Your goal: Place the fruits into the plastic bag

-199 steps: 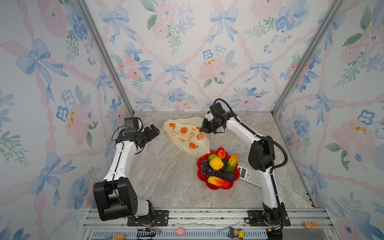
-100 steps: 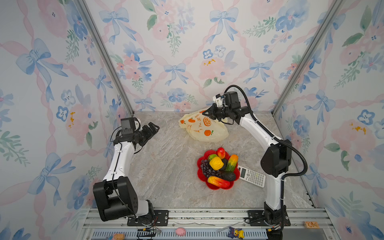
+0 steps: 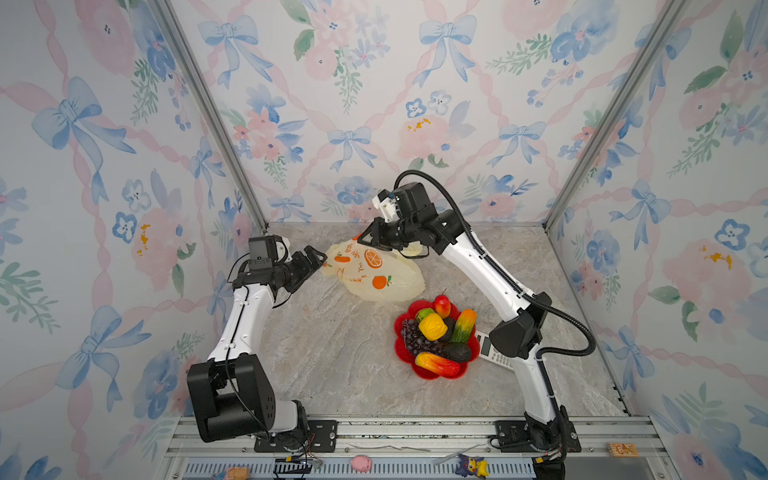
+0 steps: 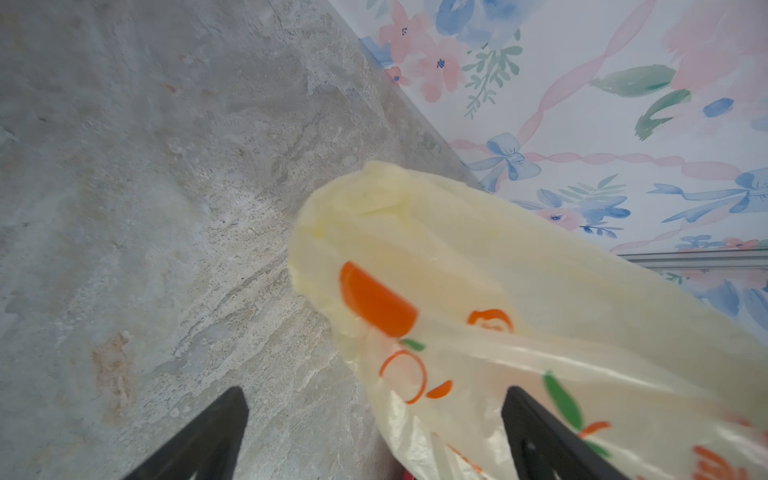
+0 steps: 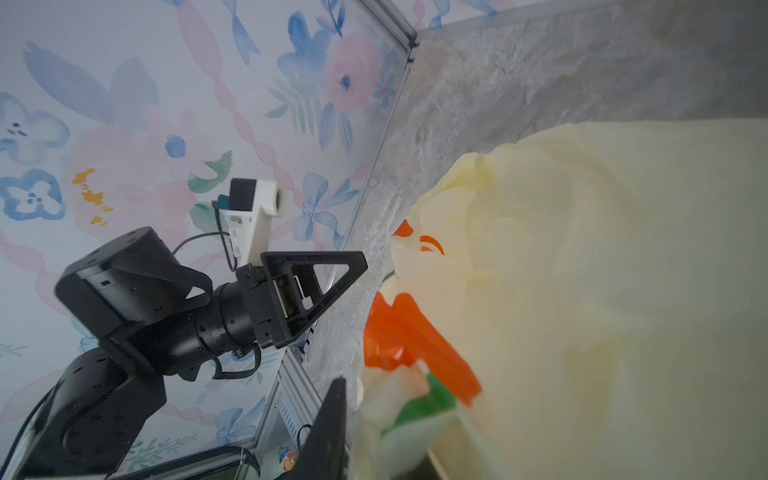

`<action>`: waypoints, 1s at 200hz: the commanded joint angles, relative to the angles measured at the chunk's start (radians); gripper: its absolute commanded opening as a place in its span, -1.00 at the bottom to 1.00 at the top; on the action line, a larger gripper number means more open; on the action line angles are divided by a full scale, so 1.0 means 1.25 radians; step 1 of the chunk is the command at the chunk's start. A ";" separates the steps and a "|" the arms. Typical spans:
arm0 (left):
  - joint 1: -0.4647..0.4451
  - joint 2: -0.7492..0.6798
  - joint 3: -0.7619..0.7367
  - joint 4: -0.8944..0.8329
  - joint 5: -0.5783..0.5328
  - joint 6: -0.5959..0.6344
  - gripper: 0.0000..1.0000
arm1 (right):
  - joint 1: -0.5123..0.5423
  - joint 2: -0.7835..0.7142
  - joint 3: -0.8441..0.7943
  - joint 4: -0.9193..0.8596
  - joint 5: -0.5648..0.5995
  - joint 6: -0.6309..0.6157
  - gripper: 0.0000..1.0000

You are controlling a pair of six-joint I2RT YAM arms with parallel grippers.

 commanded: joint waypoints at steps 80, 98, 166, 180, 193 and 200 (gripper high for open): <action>-0.083 -0.042 0.059 -0.025 -0.076 0.109 0.94 | -0.078 -0.200 -0.165 -0.290 0.123 -0.051 0.54; -0.120 -0.025 0.089 -0.030 -0.108 0.122 0.94 | -0.135 -0.233 -0.292 -0.256 0.074 -0.049 0.56; -0.163 0.020 0.106 -0.029 -0.127 0.119 0.94 | -0.198 -0.077 -0.299 -0.124 -0.021 -0.053 0.62; -0.188 0.041 0.128 -0.031 -0.142 0.129 0.93 | -0.198 -0.042 -0.292 -0.072 -0.043 -0.005 0.63; -0.224 0.077 0.174 -0.051 -0.173 0.151 0.94 | -0.199 -0.011 -0.285 -0.024 -0.070 0.038 0.68; -0.248 0.103 0.206 -0.069 -0.192 0.165 0.94 | -0.198 0.008 -0.282 0.003 -0.087 0.066 0.74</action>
